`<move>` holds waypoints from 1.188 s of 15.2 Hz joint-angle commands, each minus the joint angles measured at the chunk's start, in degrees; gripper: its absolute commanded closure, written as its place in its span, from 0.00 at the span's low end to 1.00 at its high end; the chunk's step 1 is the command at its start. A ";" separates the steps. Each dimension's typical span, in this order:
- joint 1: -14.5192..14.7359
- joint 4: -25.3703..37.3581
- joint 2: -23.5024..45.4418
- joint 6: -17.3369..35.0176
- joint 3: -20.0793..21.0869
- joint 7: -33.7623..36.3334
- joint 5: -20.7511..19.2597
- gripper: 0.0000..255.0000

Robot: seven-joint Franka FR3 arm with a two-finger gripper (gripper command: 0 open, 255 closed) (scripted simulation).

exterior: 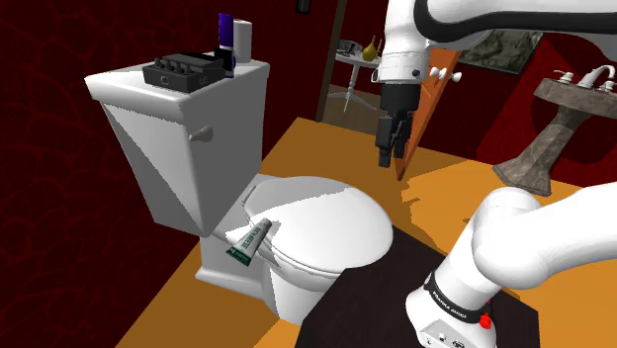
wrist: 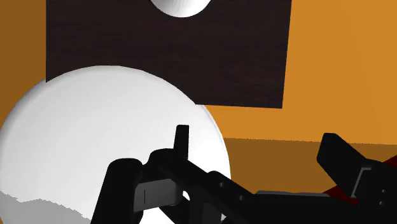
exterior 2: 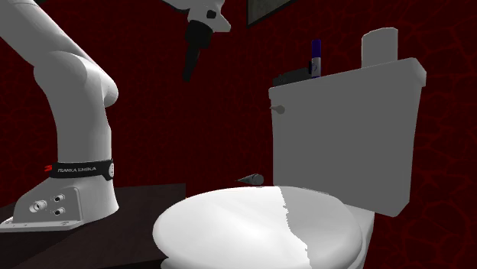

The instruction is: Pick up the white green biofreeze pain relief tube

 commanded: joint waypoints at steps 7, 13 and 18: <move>-0.48 -8.10 -1.75 12.28 10.66 17.30 6.29 0.00; -1.65 -11.48 3.52 26.31 22.54 34.66 10.80 0.00; -5.47 -10.47 12.99 38.33 33.09 50.43 10.31 0.00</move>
